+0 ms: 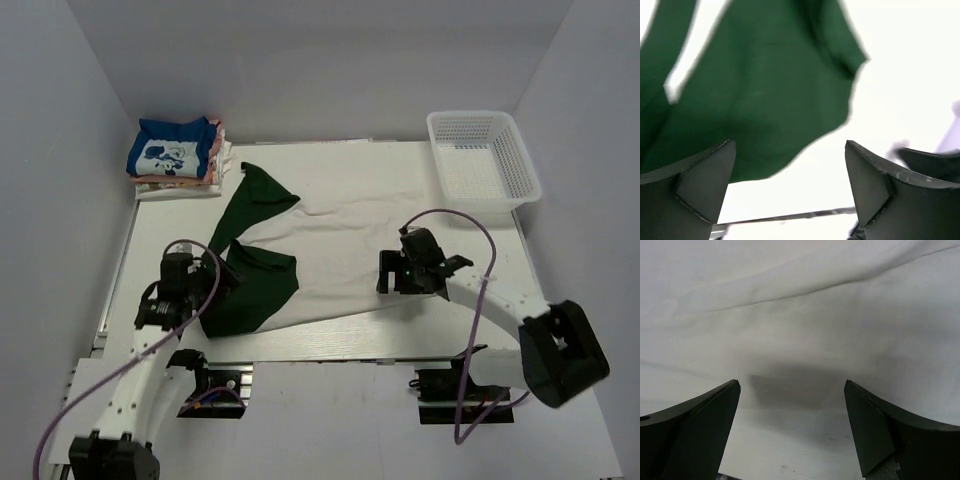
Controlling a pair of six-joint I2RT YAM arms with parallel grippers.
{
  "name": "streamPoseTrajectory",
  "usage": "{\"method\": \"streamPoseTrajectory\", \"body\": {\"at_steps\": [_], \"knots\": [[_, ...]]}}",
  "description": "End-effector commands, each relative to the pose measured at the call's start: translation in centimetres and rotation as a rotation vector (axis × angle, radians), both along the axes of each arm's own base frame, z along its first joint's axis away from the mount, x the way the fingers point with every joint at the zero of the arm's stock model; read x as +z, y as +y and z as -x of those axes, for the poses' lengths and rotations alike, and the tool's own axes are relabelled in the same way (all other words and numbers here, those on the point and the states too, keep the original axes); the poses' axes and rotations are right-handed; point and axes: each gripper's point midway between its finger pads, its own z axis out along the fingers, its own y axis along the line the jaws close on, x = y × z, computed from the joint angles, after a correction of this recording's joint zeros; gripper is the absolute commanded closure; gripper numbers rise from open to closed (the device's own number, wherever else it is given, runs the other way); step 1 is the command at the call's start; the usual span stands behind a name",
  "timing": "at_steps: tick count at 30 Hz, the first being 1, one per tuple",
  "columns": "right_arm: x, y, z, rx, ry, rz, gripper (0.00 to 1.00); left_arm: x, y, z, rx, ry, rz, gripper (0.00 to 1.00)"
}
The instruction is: Fold and stack the t-shirts
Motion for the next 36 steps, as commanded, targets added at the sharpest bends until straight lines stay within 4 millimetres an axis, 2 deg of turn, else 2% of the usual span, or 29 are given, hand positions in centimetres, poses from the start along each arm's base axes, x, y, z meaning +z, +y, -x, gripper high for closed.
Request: {"method": "streamPoseTrajectory", "body": {"at_steps": [1,4,5,6,9,12,14,16,18,21,23,27,29,31,36], "knots": [[3.4,0.7,-0.9,0.062,-0.152,-0.027,0.10,3.5,-1.3,-0.2,-0.026,-0.093,0.078,0.00],[7.1,1.8,-2.4,0.089,-0.311,-0.108,0.10,5.2,-2.5,-1.9,-0.119,-0.156,0.098,0.00],[7.4,1.6,-2.8,0.071,-0.329,-0.107,0.10,5.3,-3.3,-2.1,-0.167,-0.157,0.130,0.00],[8.0,1.9,-3.2,0.067,-0.350,-0.123,0.10,4.9,-3.6,-3.3,-0.177,-0.155,0.140,0.00],[9.2,2.1,-4.1,0.021,-0.396,-0.156,0.10,3.6,-4.1,-4.6,-0.204,-0.143,0.120,0.00],[9.9,2.5,-5.0,0.000,-0.439,-0.189,0.10,4.0,-4.7,-7.2,-0.228,-0.159,0.090,0.00],[10.0,2.6,-5.4,-0.008,-0.438,-0.185,0.10,2.6,-5.3,-8.0,-0.262,-0.125,0.053,0.00],[10.0,2.2,-5.9,-0.029,-0.432,-0.154,0.10,2.4,-5.1,-9.1,-0.265,-0.103,0.010,0.00],[9.7,1.7,-6.2,-0.049,-0.424,-0.117,0.10,1.2,-5.1,-10.0,-0.273,-0.060,-0.024,0.00],[10.1,1.1,-6.7,-0.068,-0.443,-0.086,0.10,-0.5,-5.5,-10.8,-0.282,-0.028,-0.026,0.00],[10.5,0.8,-7.0,-0.077,-0.454,-0.075,0.10,-0.9,-5.9,-11.0,-0.292,-0.008,-0.027,0.00],[10.9,0.3,-7.0,-0.092,-0.472,-0.063,0.10,-1.3,-5.4,-11.1,-0.292,0.022,-0.059,0.00],[10.9,0.0,-7.1,-0.103,-0.477,-0.057,0.10,-0.1,-5.4,-11.0,-0.291,-0.008,-0.058,0.00],[11.0,0.2,-7.1,-0.100,-0.482,-0.061,0.10,-0.2,-5.4,-10.8,-0.288,-0.037,-0.072,0.00],[10.7,0.1,-7.3,-0.102,-0.473,-0.057,0.10,-1.8,-4.6,-11.1,-0.259,0.000,-0.112,0.00]]}}
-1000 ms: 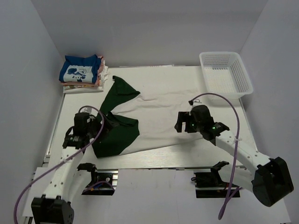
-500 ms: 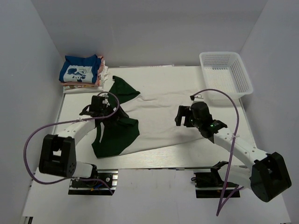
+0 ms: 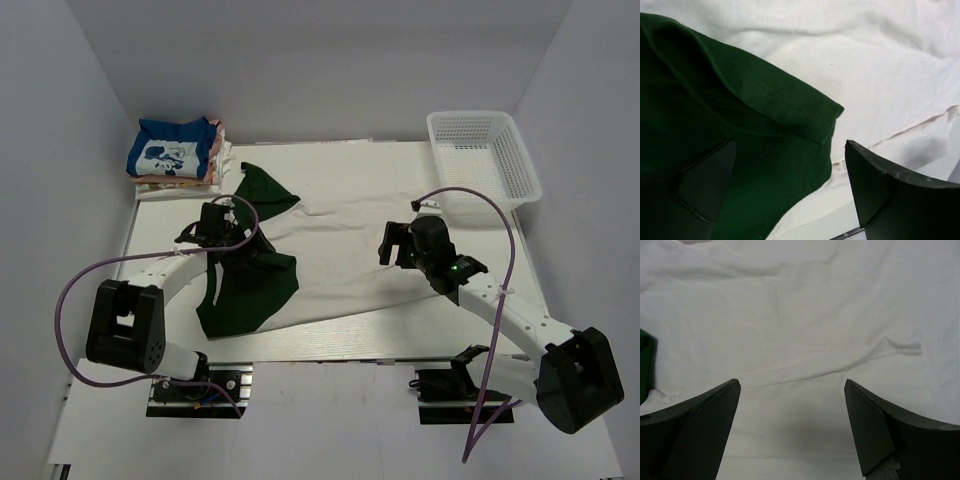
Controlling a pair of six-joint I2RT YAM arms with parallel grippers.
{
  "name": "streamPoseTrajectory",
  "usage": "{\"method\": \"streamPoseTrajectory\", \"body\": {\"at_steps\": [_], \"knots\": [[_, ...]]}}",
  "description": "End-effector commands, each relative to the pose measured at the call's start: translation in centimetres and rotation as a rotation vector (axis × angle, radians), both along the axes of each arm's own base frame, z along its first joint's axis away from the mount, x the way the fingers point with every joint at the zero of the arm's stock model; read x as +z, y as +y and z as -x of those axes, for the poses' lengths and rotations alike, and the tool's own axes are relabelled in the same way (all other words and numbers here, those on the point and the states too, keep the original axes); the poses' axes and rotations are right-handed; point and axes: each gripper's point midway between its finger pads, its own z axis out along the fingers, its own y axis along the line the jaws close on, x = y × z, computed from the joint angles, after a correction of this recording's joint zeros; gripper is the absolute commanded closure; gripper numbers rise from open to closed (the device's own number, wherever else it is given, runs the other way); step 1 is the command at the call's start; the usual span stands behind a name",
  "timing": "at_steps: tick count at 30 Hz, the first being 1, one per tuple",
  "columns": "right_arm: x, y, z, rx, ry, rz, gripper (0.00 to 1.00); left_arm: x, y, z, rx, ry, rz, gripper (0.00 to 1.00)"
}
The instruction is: Fold and stack the t-shirts
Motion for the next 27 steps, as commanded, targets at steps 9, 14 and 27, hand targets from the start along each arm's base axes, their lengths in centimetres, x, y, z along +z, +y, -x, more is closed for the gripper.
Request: {"method": "streamPoseTrajectory", "body": {"at_steps": [9,14,27], "knots": [[2.4,-0.4,-1.2,-0.022,-0.077,0.005,0.10,-0.8,0.2,-1.5,0.008,-0.036,-0.029,0.00],[2.2,-0.5,-1.1,-0.026,-0.068,0.004,0.10,0.3,-0.4,-3.3,0.002,-0.091,-0.009,0.00],[3.4,-2.4,-1.5,-0.116,-0.121,0.036,0.10,2.0,-3.4,-11.7,-0.039,-0.165,0.069,0.00]]}}
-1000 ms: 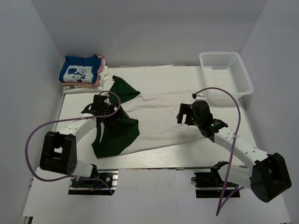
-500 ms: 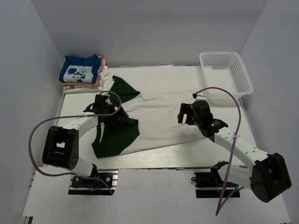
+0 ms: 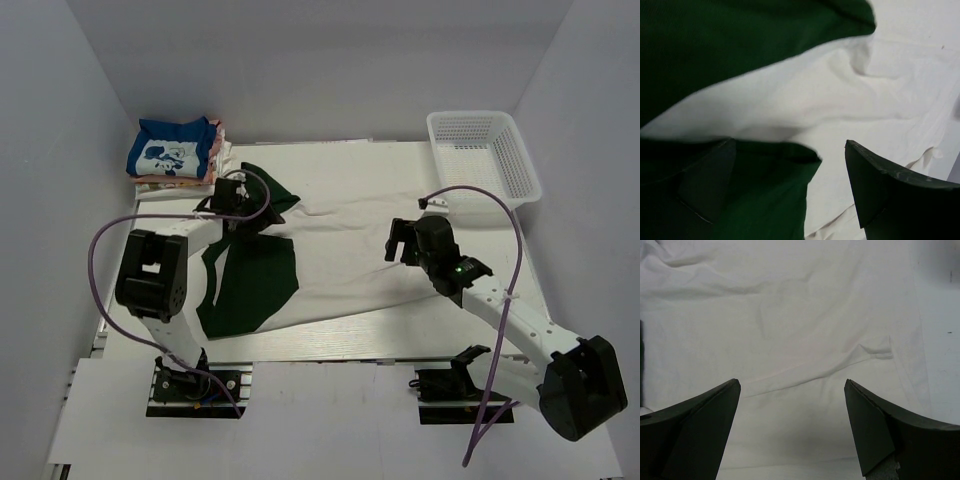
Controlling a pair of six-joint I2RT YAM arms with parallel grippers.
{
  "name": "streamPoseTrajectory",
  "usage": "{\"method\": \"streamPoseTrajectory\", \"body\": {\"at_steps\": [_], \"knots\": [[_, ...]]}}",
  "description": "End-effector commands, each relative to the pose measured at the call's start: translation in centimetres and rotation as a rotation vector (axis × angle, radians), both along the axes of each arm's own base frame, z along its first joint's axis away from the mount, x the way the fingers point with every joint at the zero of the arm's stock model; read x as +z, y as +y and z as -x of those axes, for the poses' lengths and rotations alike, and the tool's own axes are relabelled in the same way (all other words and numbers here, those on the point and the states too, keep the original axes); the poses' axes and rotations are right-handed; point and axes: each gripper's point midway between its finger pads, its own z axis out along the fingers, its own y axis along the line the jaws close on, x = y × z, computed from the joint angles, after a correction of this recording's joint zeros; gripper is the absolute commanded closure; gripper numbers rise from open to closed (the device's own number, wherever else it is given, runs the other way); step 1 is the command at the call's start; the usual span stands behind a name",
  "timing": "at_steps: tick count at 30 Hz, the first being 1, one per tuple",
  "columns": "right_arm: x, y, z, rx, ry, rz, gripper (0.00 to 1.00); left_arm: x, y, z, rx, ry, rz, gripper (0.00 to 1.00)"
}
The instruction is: Fold and stack the t-shirts
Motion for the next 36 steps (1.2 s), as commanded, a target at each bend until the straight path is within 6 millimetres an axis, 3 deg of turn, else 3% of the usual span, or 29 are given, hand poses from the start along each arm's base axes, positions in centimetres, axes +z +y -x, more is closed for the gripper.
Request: {"method": "streamPoseTrajectory", "body": {"at_steps": [1,7,10,11,13,14,16,19,20,21,22,23,26,29,35,36], "knots": [[2.4,-1.0,-1.0,-0.060,-0.073,0.003,0.10,2.6,-1.4,-2.9,-0.034,-0.071,0.042,0.00],[2.3,-1.8,-1.5,-0.117,-0.060,0.018,0.10,4.6,-0.1,-5.3,0.003,-0.120,0.003,0.00],[1.5,-1.7,-2.5,-0.150,-0.017,0.031,0.10,7.0,1.6,-6.8,0.063,-0.177,-0.089,0.00],[1.2,-1.9,-2.6,-0.161,0.001,0.038,0.10,8.7,2.0,-7.8,0.087,-0.212,-0.103,0.00],[1.6,-1.5,-3.7,-0.163,0.008,0.037,0.10,7.5,4.1,-8.8,0.149,-0.179,-0.203,0.00],[2.0,-1.2,-4.0,-0.163,0.004,0.032,0.10,8.9,4.6,-10.1,0.167,-0.211,-0.232,0.00],[2.1,-1.2,-4.7,-0.170,0.006,0.035,0.10,8.2,6.6,-11.0,0.201,-0.181,-0.335,0.00],[2.4,-1.4,-5.2,-0.183,0.000,0.034,0.10,7.6,7.9,-14.0,0.213,-0.185,-0.410,0.00],[2.5,-1.4,-5.2,-0.183,-0.003,0.034,0.10,9.1,8.2,-15.7,0.210,-0.231,-0.421,0.00],[2.5,-1.6,-5.4,-0.189,-0.005,0.037,0.10,6.9,8.2,-16.5,0.192,-0.198,-0.439,0.00],[2.5,-1.9,-5.6,-0.197,-0.008,0.041,0.10,6.4,8.6,-17.2,0.200,-0.189,-0.441,0.00],[2.4,-1.9,-5.7,-0.196,-0.006,0.047,0.10,7.6,8.4,-18.7,0.201,-0.226,-0.440,0.00],[2.2,-2.1,-6.2,-0.205,0.002,0.063,0.10,5.7,10.0,-21.5,0.236,-0.220,-0.469,0.02],[2.2,-2.1,-7.0,-0.208,0.011,0.075,0.10,4.6,9.8,-24.1,0.220,-0.266,-0.415,0.09],[0.8,-2.7,-7.7,-0.239,0.061,0.120,0.10,4.2,8.2,-26.2,0.186,-0.346,-0.337,0.22],[0.6,-2.8,-7.8,-0.246,0.066,0.124,0.10,2.9,8.0,-25.9,0.173,-0.329,-0.332,0.28]]}}
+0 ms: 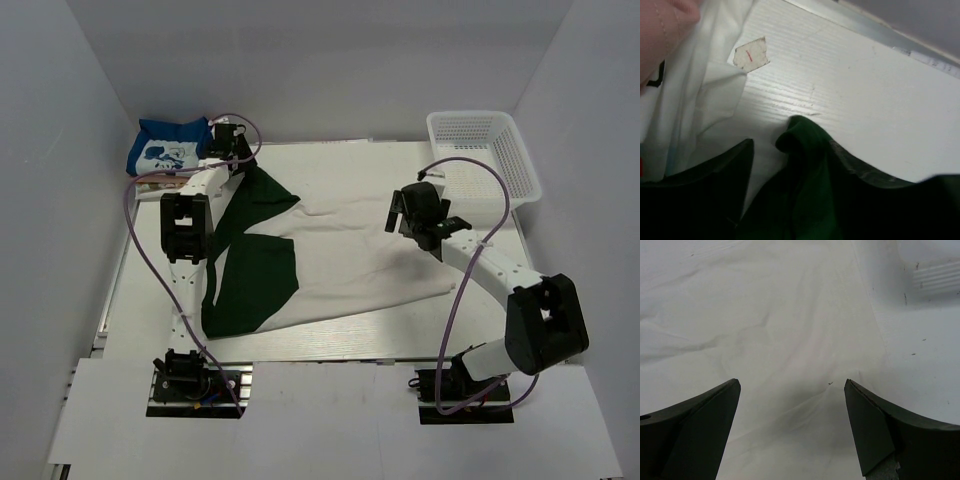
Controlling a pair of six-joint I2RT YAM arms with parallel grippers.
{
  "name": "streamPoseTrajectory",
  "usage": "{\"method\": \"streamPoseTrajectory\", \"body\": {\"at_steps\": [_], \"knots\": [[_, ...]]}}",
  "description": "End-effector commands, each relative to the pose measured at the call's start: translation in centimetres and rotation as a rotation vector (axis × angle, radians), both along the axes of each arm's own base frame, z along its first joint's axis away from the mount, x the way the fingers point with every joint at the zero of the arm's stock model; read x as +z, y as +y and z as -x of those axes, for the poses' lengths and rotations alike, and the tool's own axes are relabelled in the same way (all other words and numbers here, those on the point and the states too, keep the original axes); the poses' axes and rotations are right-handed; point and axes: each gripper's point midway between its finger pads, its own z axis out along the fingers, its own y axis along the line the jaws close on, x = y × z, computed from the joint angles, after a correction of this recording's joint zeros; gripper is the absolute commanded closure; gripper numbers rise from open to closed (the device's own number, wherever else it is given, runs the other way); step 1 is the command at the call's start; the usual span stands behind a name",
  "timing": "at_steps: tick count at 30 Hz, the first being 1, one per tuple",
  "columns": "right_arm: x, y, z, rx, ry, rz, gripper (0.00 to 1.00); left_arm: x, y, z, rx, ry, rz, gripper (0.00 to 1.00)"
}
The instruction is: Fold and stack the t-shirts
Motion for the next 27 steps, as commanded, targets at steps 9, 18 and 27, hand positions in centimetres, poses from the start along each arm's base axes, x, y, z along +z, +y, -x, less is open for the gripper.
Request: {"method": "streamPoseTrajectory", "body": {"at_steps": [9,18,27], "knots": [[0.4,-0.9,-3.8,-0.091,0.006,0.089,0.10,3.8,-1.0,-2.2,-0.041,-0.146,0.053,1.00],[-1.4,-0.9,-9.2,-0.237,0.054,0.141,0.10,7.0,-1.3,-0.3,-0.077,-0.172,0.055,1.00],[-4.2,0.1,-16.0,-0.258,0.143,0.180,0.10,9.5,-2.2,3.9,-0.150,-0.196,0.082,1.00]]}}
